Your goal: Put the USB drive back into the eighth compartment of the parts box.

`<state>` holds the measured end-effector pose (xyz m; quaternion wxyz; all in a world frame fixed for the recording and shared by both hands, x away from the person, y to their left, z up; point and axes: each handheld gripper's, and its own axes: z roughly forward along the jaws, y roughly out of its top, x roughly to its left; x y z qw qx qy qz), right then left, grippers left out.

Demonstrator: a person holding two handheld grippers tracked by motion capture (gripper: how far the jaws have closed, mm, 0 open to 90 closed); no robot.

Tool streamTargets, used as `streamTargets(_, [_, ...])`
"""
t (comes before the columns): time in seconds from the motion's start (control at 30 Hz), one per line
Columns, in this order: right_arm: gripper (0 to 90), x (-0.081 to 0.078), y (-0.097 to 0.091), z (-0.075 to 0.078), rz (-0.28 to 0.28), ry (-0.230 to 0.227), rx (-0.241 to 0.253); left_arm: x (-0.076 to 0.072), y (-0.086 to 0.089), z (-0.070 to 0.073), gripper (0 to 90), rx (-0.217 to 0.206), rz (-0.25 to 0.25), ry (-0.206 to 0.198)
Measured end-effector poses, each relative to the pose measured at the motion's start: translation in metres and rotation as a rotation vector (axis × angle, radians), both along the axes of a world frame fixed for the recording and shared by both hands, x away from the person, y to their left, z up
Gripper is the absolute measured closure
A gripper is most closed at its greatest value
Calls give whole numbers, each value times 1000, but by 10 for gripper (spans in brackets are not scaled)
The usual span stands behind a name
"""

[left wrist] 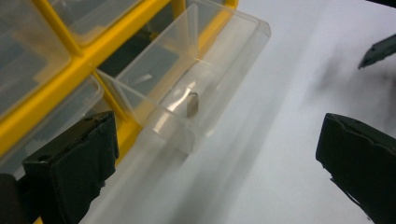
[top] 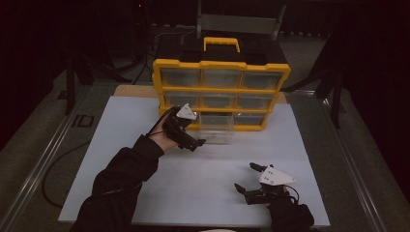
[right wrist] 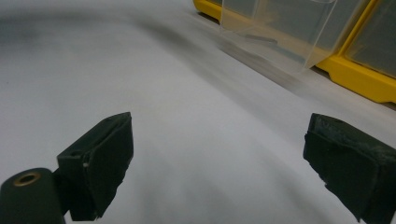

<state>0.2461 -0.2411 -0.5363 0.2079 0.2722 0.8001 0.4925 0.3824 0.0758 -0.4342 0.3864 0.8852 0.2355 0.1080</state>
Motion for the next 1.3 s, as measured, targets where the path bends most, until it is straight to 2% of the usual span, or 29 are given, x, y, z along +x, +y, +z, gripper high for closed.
streamTargets(0.23, [87, 1, 2, 0, 3, -1, -1, -13, 17, -10, 2, 18, 1, -2])
streamTargets(0.43, [87, 2, 2, 0, 5, -2, -3, -26, 35, -15, 2, -7, 16, -7])
streamTargets(0.73, [87, 2, 3, 0, 1, -2, 0, -44, 50, -23, 2, -4, 15, -17])
streamTargets(1.1, [87, 2, 3, 0, 2, 0, 3, -62, 72, -37, 2, -19, 26, -4])
streamTargets(1.3, [87, 3, 3, 0, 4, -3, -1, -72, 87, -49, 2, -25, 52, 7])
